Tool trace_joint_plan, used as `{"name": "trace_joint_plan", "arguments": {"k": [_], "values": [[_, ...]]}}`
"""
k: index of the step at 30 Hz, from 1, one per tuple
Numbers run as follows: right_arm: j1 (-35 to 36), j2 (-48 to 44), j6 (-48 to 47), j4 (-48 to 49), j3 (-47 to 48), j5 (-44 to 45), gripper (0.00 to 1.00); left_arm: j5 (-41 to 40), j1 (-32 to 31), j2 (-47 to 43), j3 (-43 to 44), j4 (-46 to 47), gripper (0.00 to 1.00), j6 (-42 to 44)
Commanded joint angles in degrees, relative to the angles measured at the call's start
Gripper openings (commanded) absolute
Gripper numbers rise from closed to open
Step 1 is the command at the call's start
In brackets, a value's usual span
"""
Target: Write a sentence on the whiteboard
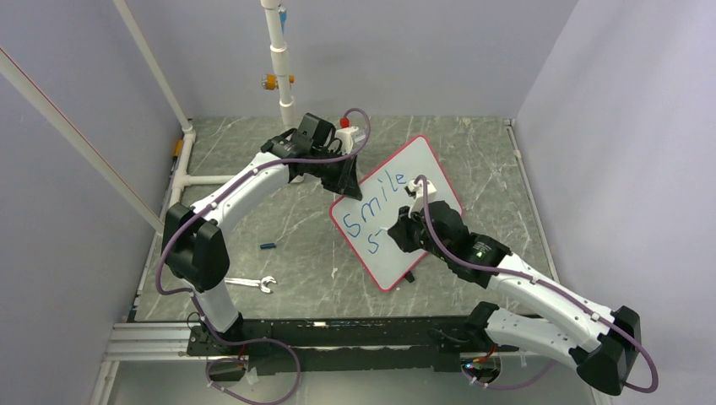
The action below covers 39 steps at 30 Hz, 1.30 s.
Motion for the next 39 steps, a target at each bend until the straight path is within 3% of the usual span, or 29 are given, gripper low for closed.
{"name": "trace_joint_plan", "arguments": {"k": [1,15,39], "values": [[-0.1,0.7,-0.7,1.7,3.0,-1.8,0.00,-2.0,-0.1,-2.9,0.5,3.7,0.00,1.9],[-0.4,4.8,0.4,4.4,1.8,-1.3,0.00,-1.7,-0.1,-3.3,0.4,3.7,0.00,2.1],[-0.3,-1.1,4.2,-0.6,-5.8,-2.5,0.00,-2.0,-0.1,-3.3,0.4,3.6,0.00,2.2]]}}
